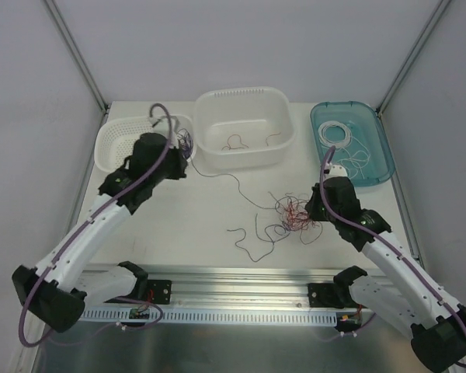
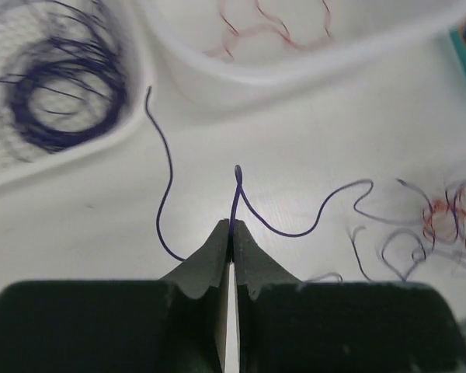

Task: Untangle the cables

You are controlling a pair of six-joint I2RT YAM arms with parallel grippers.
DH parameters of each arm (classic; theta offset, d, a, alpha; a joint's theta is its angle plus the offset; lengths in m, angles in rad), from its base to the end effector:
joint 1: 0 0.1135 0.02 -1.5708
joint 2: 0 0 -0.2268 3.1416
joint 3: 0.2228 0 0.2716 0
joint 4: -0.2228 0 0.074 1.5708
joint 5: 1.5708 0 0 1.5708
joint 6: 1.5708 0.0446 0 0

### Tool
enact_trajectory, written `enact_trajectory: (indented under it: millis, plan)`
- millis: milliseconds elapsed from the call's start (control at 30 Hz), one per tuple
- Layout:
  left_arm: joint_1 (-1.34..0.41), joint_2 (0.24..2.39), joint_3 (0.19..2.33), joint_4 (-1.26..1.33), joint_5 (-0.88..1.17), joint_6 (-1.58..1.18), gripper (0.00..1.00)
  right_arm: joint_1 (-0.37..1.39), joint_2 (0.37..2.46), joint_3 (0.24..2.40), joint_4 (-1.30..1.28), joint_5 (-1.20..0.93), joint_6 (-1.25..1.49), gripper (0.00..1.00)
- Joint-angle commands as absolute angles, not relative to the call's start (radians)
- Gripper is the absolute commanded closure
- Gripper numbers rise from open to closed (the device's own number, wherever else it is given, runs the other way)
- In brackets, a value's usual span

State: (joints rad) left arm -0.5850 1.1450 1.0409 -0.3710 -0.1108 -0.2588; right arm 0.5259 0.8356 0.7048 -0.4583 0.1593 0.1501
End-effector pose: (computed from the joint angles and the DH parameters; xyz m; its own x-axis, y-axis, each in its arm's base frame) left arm 0.2539 -0.1622 0.2981 -0.4881 0.0182 -0.8726 0.3537 0.9181 -0.1787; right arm 0.2081 0.1126 0.2411 -0.5322 -0.1382 -0.8353 -0.3054 0.9515 0.0372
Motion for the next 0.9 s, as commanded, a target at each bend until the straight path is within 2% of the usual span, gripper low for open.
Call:
enact_trajectory:
  millis: [0,167,367,467,533,667,867]
  plan:
    - [-0.442,1.025,1.138,-0.518,-0.164,-0.307,1.0,0.479,0.799,0.677,-0.52,0.179,0.181,0.99]
    - [-0.246,0.976,1.368,-0.61,-0.156,-0.337,1.0,0.43,0.782,0.637,-0.575,0.186,0.215,0.99]
    - [-0.146,1.06,1.687,-0.724,-0.244,-0.322,1.0,0.394,0.788,0.6,-0.621,0.173,0.244,0.99]
    - [-0.135,1.13,1.847,-0.761,-0.255,-0.296,1.0,0.385,0.776,0.574,-0.623,0.161,0.253,0.99]
    - [-0.133,1.182,1.94,-0.762,-0.187,-0.281,1.0,0.384,0.766,0.565,-0.611,0.152,0.252,0.99]
    - [-0.135,1.256,2.04,-0.761,-0.092,-0.291,1.0,0.382,0.765,0.564,-0.588,0.109,0.241,0.99]
    - [-0.127,1.379,2.154,-0.759,-0.118,-0.27,1.0,0.383,0.791,0.597,-0.565,0.058,0.21,0.99]
